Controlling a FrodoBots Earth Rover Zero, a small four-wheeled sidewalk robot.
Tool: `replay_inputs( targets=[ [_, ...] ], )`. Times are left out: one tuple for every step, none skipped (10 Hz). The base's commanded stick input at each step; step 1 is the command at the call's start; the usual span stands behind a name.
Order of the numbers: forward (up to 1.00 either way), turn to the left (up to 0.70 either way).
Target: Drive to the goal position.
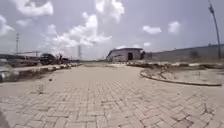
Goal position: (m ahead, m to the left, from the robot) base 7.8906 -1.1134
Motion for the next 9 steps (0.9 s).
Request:
replay_inputs(
  targets=[
    [0.68, 0.14],
    [0.7, 0.0],
    [0.7, 0.0],
    [0.7, 0.0],
    [0.7, 0.0],
    [0.7, 0.0],
    [0.7, 0.04],
    [0.7, 0.12],
    [0.7, 0.13]
  ],
)
